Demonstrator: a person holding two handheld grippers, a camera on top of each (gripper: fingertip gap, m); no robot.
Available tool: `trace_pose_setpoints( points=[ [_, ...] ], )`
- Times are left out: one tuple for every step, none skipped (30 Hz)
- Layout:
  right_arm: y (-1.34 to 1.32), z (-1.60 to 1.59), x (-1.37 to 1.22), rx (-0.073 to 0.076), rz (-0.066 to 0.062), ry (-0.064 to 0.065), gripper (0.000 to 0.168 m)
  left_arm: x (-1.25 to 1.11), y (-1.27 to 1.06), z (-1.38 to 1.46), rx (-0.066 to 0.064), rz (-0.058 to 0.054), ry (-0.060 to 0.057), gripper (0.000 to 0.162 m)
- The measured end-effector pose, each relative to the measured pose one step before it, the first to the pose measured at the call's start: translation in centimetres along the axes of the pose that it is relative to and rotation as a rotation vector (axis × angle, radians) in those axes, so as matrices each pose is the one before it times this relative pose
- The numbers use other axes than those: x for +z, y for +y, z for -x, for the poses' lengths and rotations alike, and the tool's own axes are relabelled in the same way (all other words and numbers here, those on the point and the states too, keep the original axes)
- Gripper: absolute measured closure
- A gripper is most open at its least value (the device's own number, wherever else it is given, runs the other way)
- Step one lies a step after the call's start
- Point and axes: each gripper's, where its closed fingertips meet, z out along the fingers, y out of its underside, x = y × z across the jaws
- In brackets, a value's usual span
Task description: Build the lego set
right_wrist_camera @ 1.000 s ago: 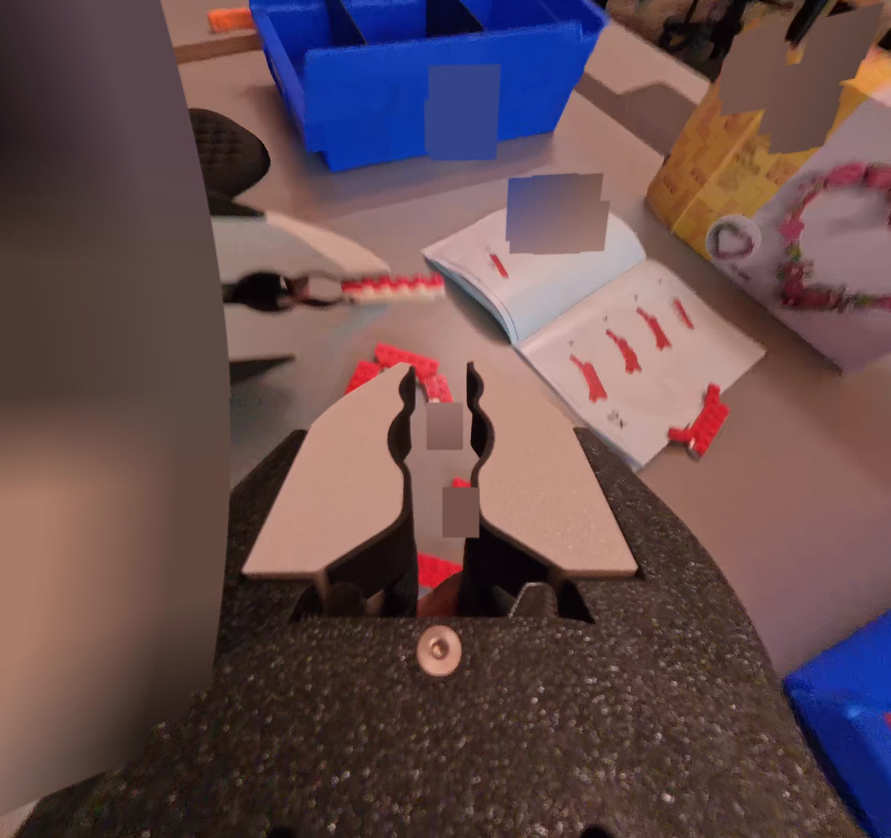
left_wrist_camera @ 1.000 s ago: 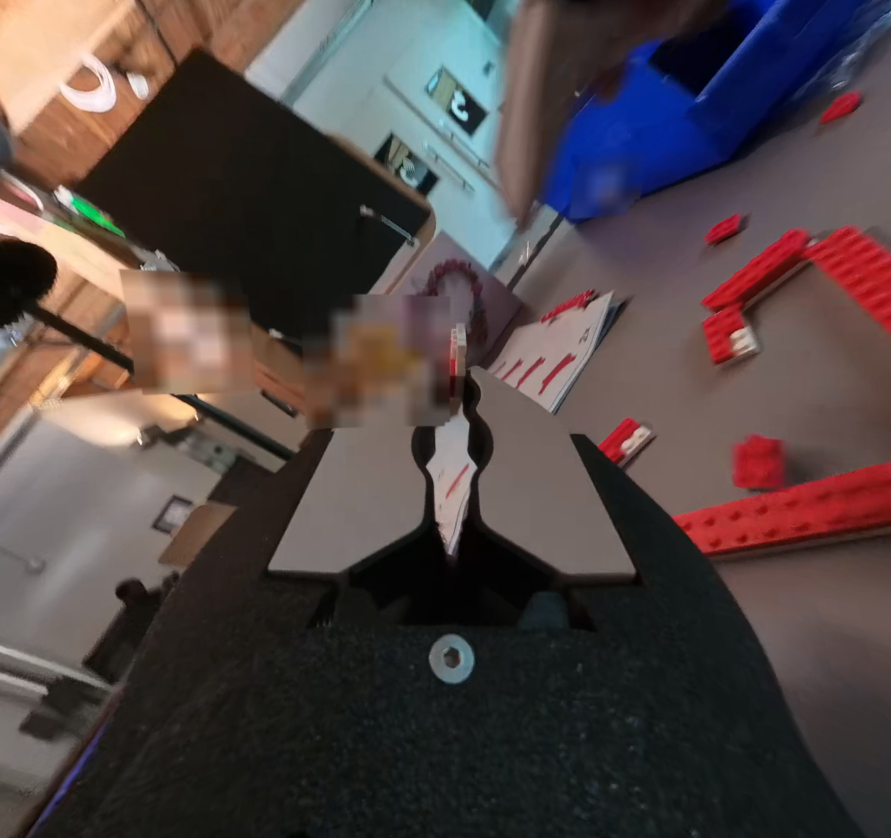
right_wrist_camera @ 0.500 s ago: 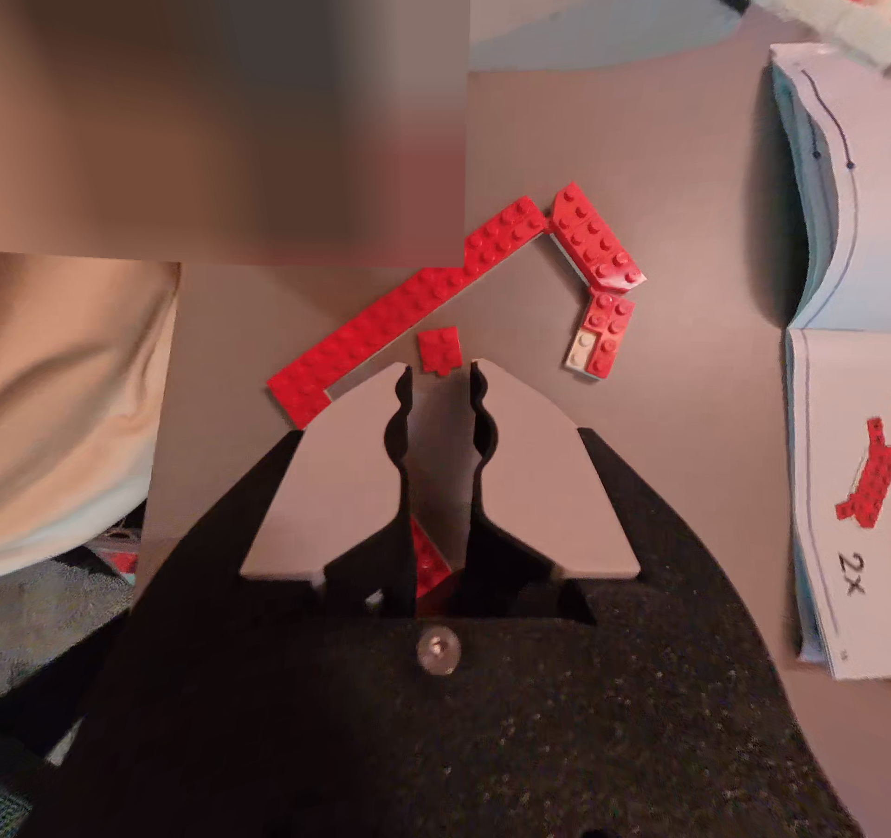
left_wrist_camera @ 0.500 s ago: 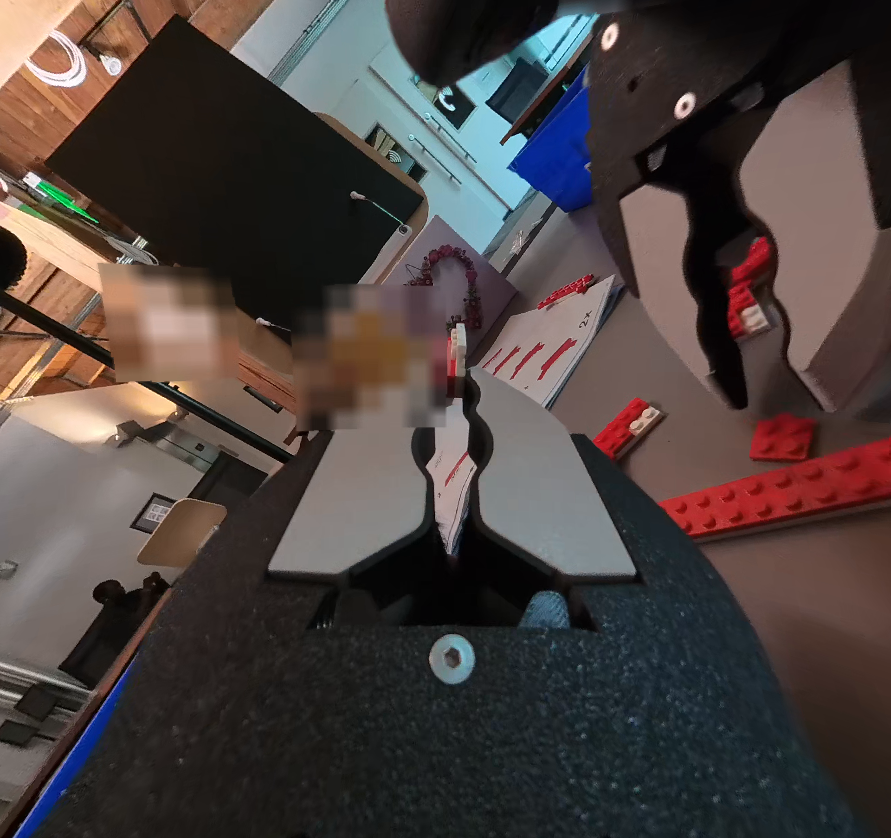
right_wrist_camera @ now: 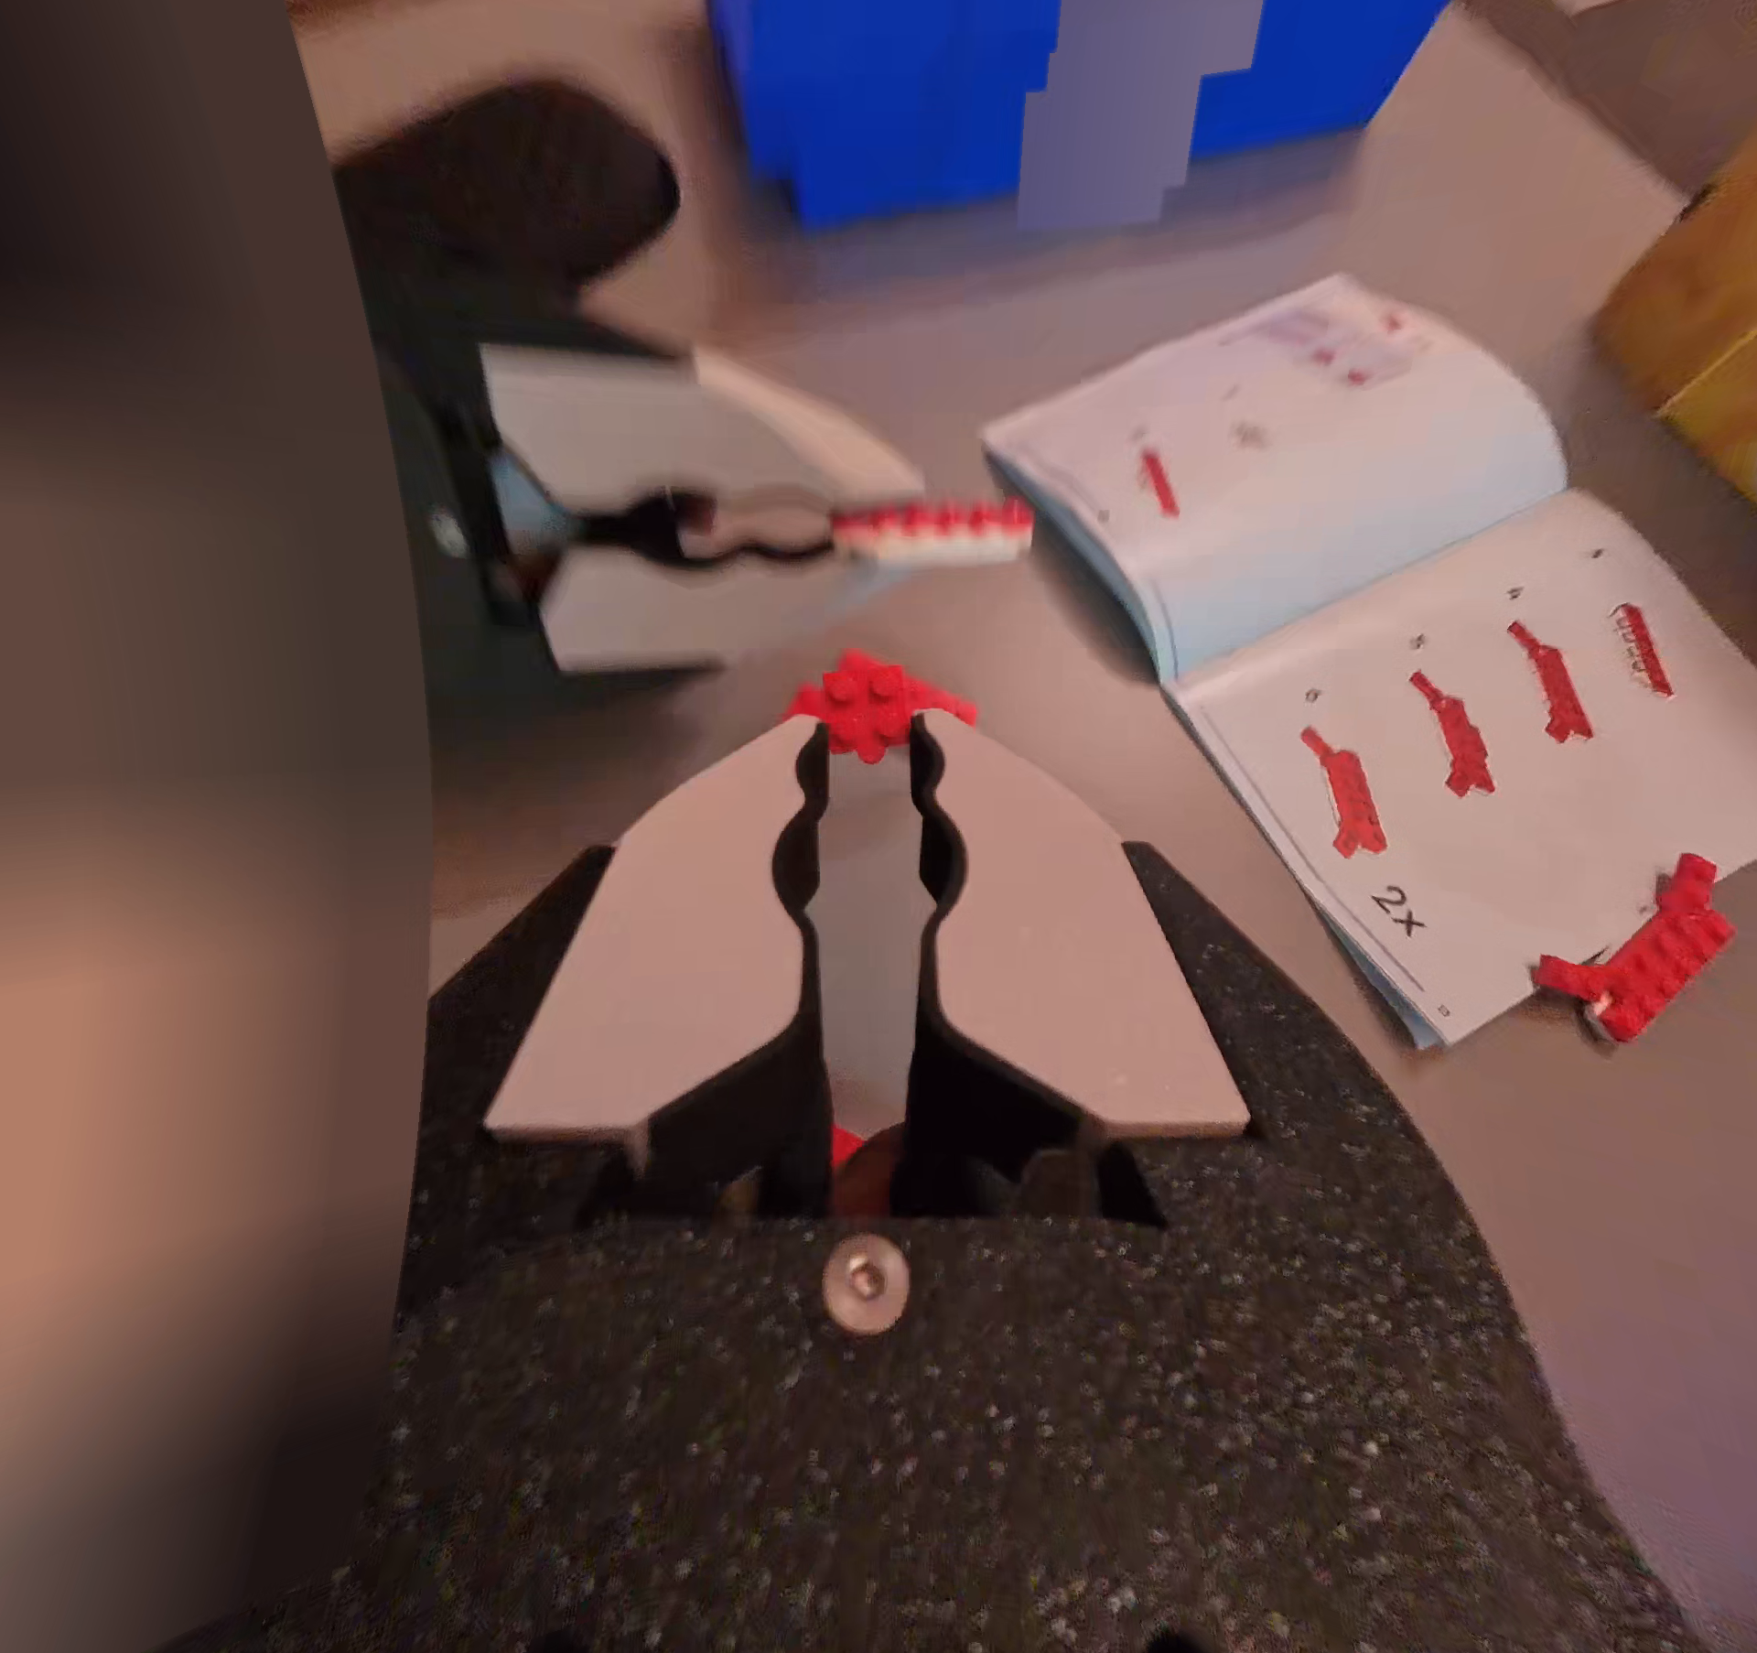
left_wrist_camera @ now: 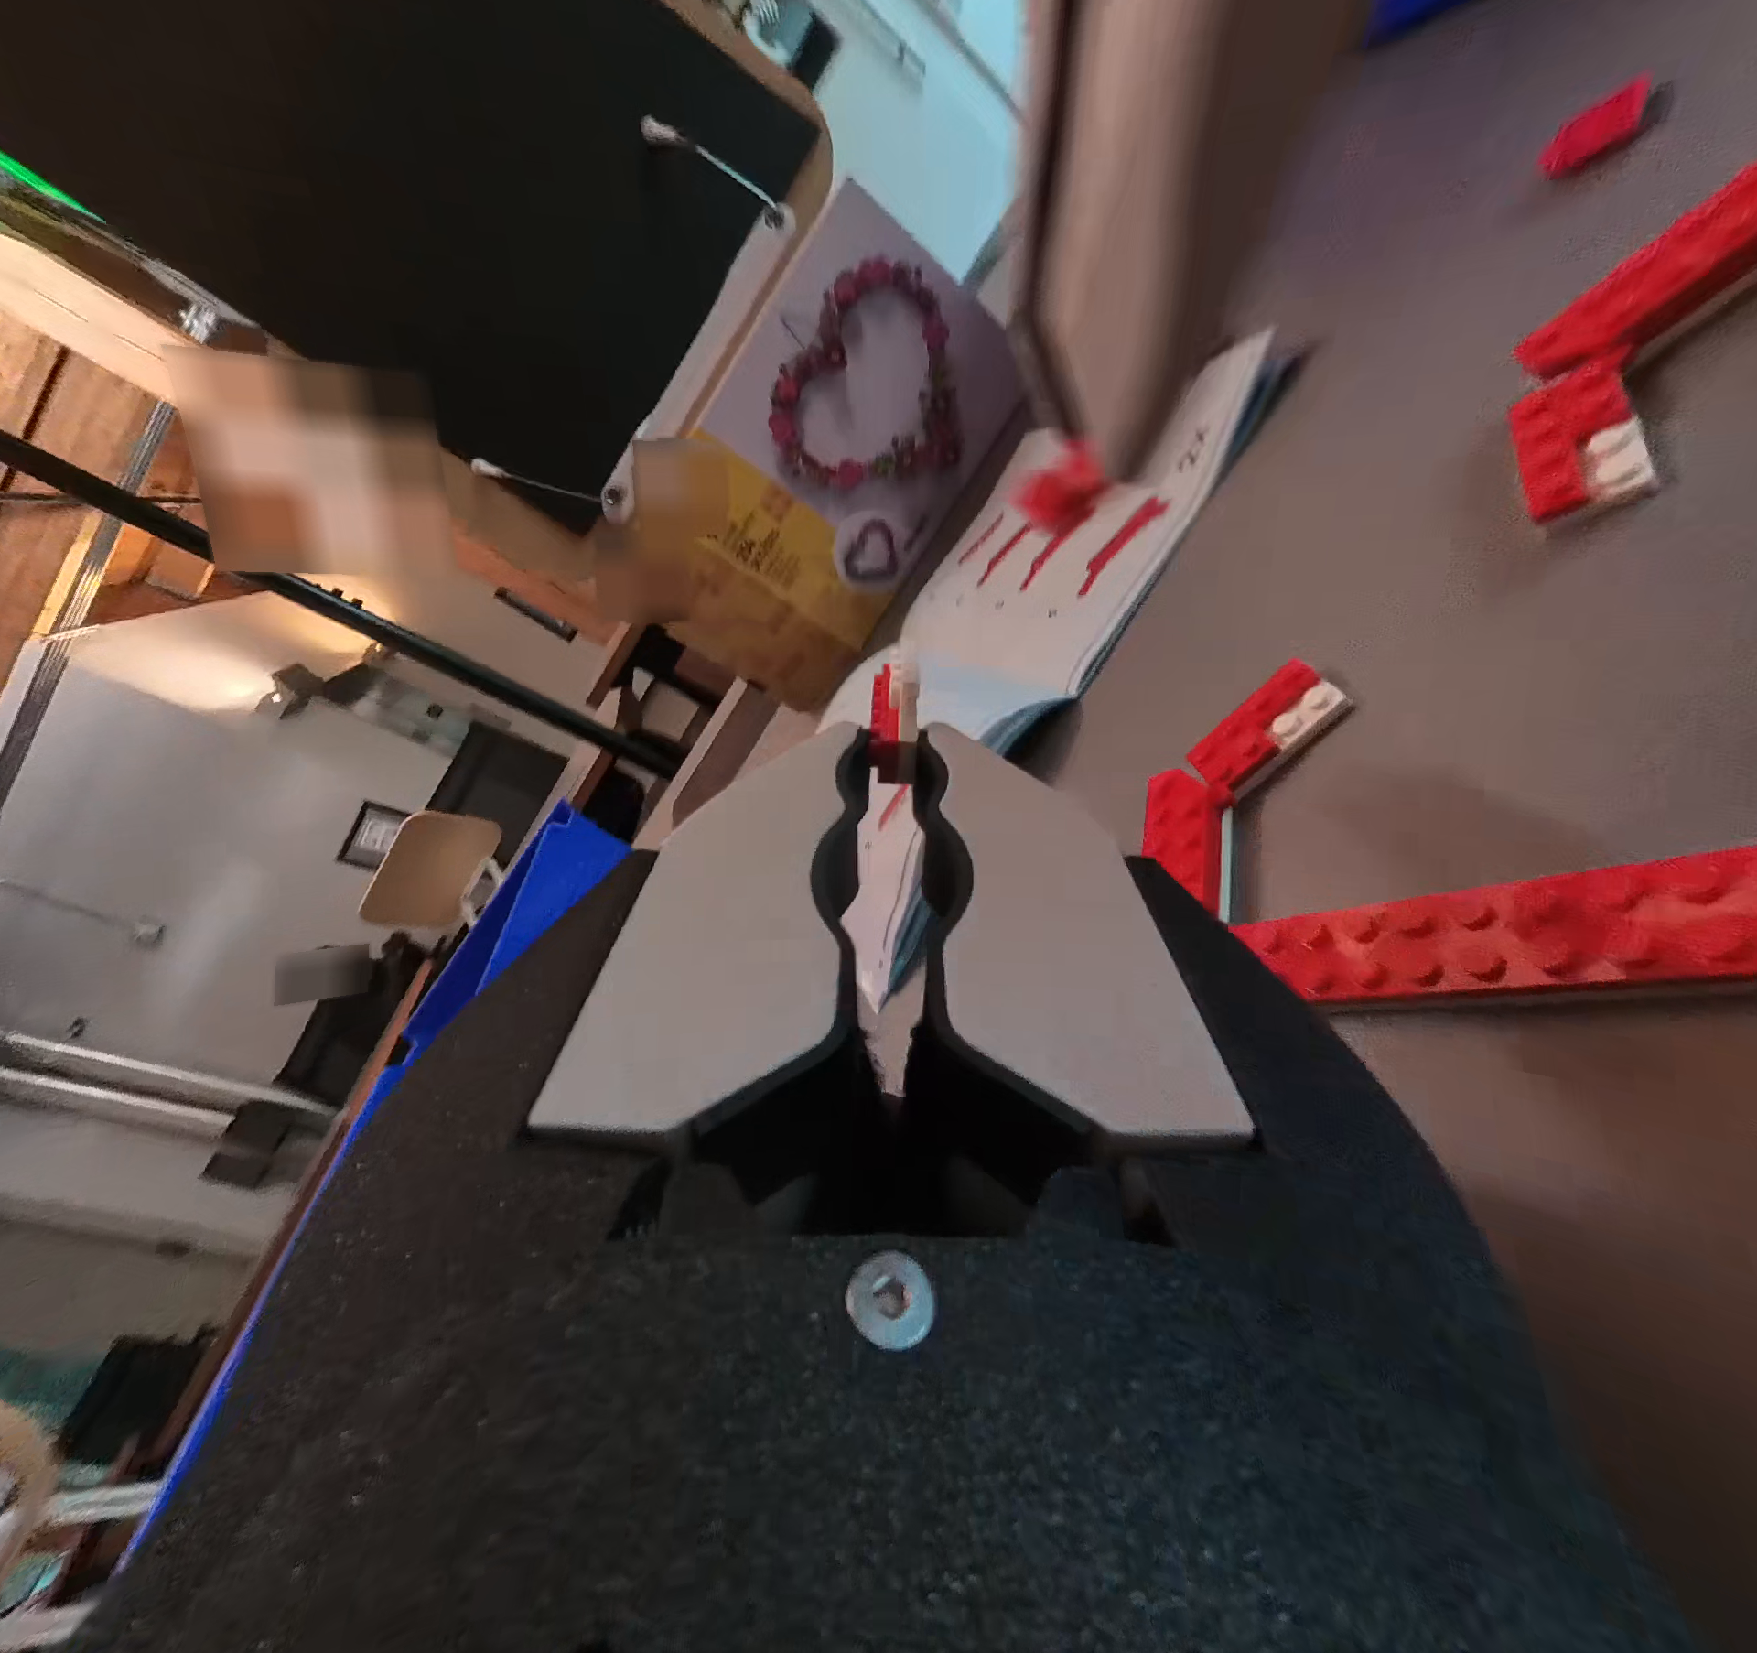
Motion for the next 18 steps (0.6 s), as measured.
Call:
trace_pose_setpoints(
  points=[
    [-1.073,0.22,-0.267,0.0427,-0.0251,0.0206,0.152,0.095,0.068,-0.253,0.0243,0.0289,-0.0011,0.154],
    [-0.538,0.189,0.043,0.0237,0.0076,0.0233,0.152,0.062,-0.031,-0.201,0.0147,0.018,-0.0031,0.154],
    [-0.092,0.241,0.242,-0.0046,0.0329,0.0189,0.152,0.008,-0.192,-0.103,0.0,0.0028,-0.003,0.154],
    [0.051,0.008,0.285,-0.0243,0.0357,0.0328,0.152,-0.069,-0.313,-0.069,-0.0185,-0.0107,0.0025,0.154],
    [0.045,-0.266,0.228,-0.0338,0.0318,0.0443,0.152,-0.132,-0.371,-0.025,-0.0314,-0.0184,0.0068,0.154],
    [0.05,-0.367,0.102,-0.0365,0.0267,0.0422,0.152,-0.157,-0.249,0.058,-0.0287,-0.0147,0.0016,0.154],
    [-0.047,-0.27,-0.026,-0.0303,0.0166,0.0277,0.152,-0.14,-0.053,0.114,-0.0103,-0.0037,-0.0063,0.154],
    [-0.208,0.085,-0.111,-0.0203,0.0006,-0.0016,0.152,-0.089,0.08,0.068,0.006,0.0025,-0.0085,0.154],
    [-0.262,0.197,-0.143,-0.0056,-0.0032,-0.0126,0.152,-0.074,0.158,-0.005,0.0102,0.006,-0.007,0.154],
    [-0.129,0.138,-0.101,-0.0038,0.0056,-0.009,0.152,-0.077,0.098,-0.076,0.0084,0.0036,-0.0026,0.154],
    [-0.017,-0.04,-0.076,-0.0122,0.0119,0.0045,0.152,-0.08,-0.023,-0.039,0.0001,-0.0034,-0.0014,0.154],
    [0.011,-0.18,-0.056,-0.017,0.0126,0.0147,0.152,-0.078,-0.137,-0.01,-0.0065,-0.0081,0.0002,0.154],
    [0.0,-0.068,-0.05,-0.017,0.0102,0.0064,0.152,-0.07,-0.181,0.019,-0.0064,-0.0109,-0.0004,0.154],
    [-0.041,0.051,-0.055,-0.0133,0.0065,-0.0023,0.152,-0.035,-0.147,0.044,-0.0028,-0.0097,-0.0029,0.154],
    [-0.082,0.035,-0.06,-0.0093,0.0028,-0.0005,0.152,-0.017,-0.069,0.039,0.0002,-0.0047,-0.0027,0.154],
    [-0.06,-0.002,-0.056,-0.0088,0.0024,0.0025,0.152,0.009,-0.029,-0.014,-0.0008,-0.0028,0.001,0.154],
    [-0.024,-0.017,-0.052,-0.0117,0.0026,0.003,0.152,0.013,0.011,-0.051,-0.0038,-0.001,0.0033,0.154],
    [-0.033,-0.097,-0.028,-0.0087,0.0008,0.0077,0.152,-0.001,0.009,0.0,-0.004,-0.0023,0.0012,0.154]
  ],
)
